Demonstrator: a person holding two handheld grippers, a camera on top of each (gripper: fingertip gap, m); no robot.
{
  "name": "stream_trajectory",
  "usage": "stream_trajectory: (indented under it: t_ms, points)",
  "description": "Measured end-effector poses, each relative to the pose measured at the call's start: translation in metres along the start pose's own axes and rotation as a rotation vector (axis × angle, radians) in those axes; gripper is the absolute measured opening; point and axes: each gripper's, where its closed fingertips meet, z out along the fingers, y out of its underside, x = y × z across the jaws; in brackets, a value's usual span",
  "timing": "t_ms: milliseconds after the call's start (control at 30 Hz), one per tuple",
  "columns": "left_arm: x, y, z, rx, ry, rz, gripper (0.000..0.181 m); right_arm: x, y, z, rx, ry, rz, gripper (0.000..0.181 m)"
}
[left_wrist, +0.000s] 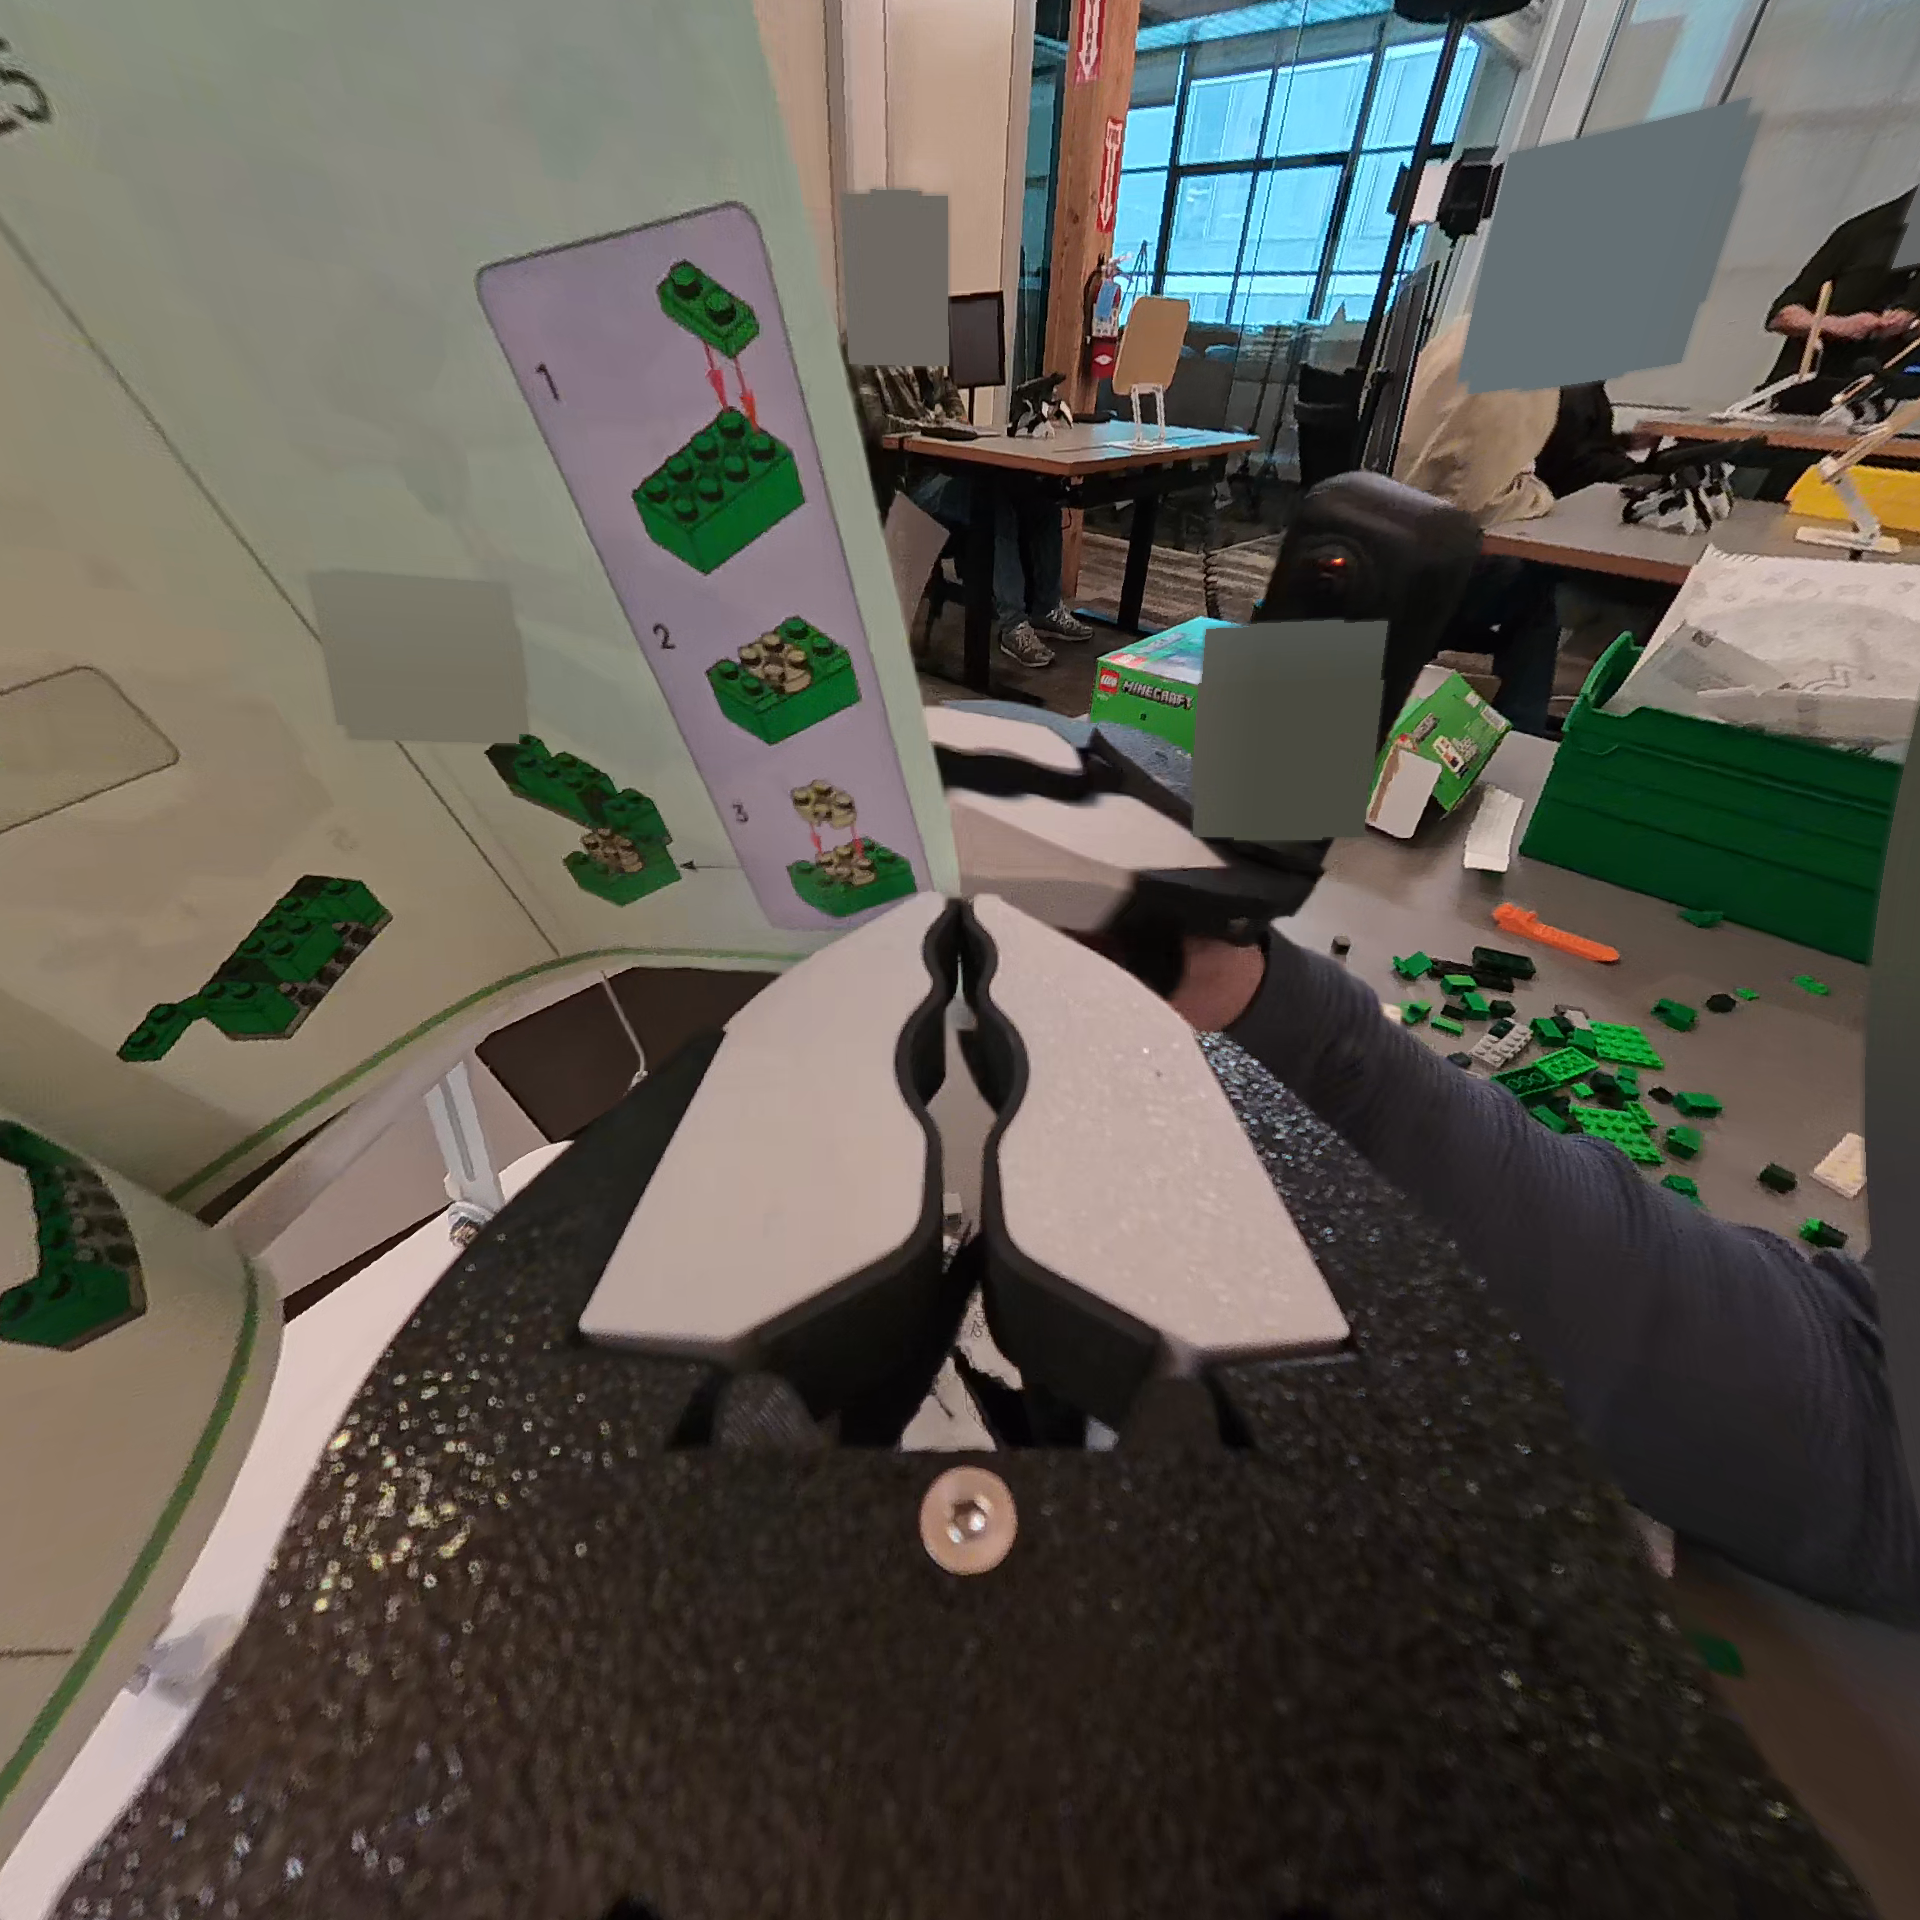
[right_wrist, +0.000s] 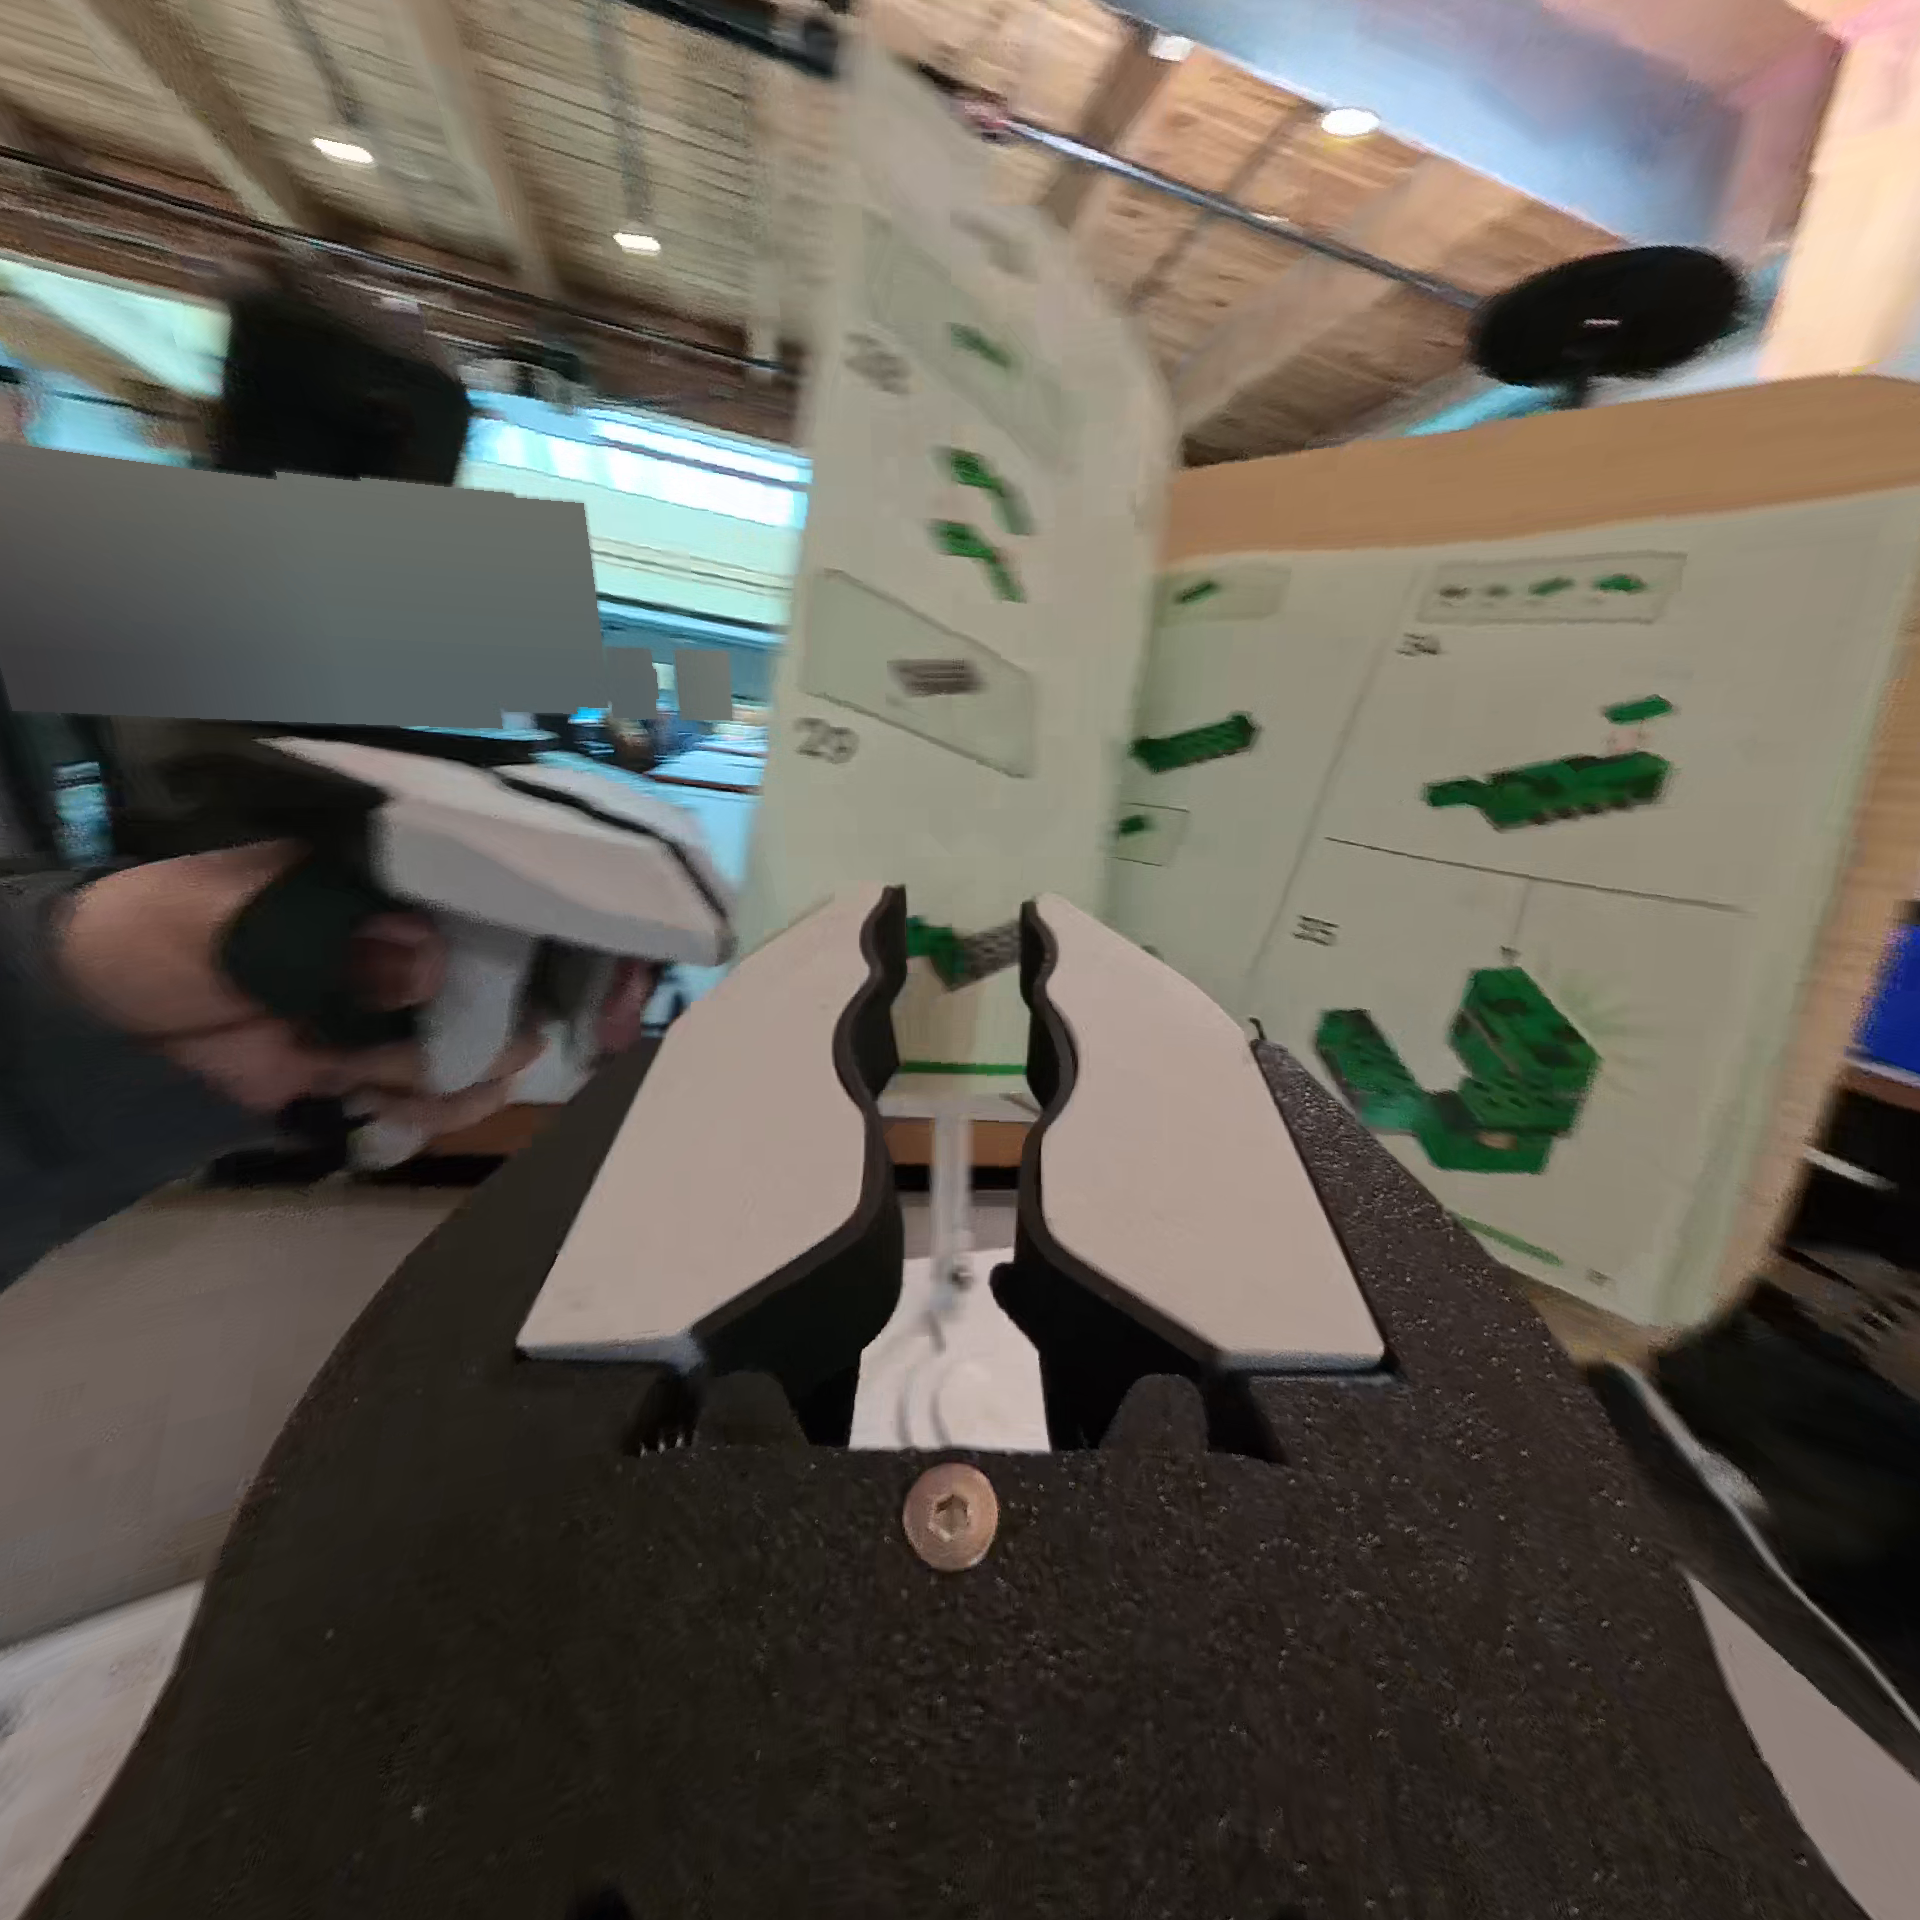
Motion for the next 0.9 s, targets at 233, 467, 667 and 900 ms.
stream_trajectory:
  t_ms: [233,467,667,900]
  points:
    - [-0.002,0.000,-0.001,0.002,-0.002,-0.009,0.000,-0.020,0.015,-0.015,-0.191,-0.127,-0.115,0.040]
    - [0.003,0.002,0.000,-0.012,0.027,0.001,0.000,-0.022,0.019,-0.015,-0.238,-0.130,-0.158,0.024]
    - [0.001,0.002,-0.002,-0.009,0.021,-0.003,0.000,-0.021,0.009,-0.021,-0.172,-0.146,-0.100,0.014]
    - [0.001,-0.001,-0.004,0.010,0.026,-0.013,0.000,-0.019,0.000,-0.027,-0.117,-0.150,-0.060,0.012]
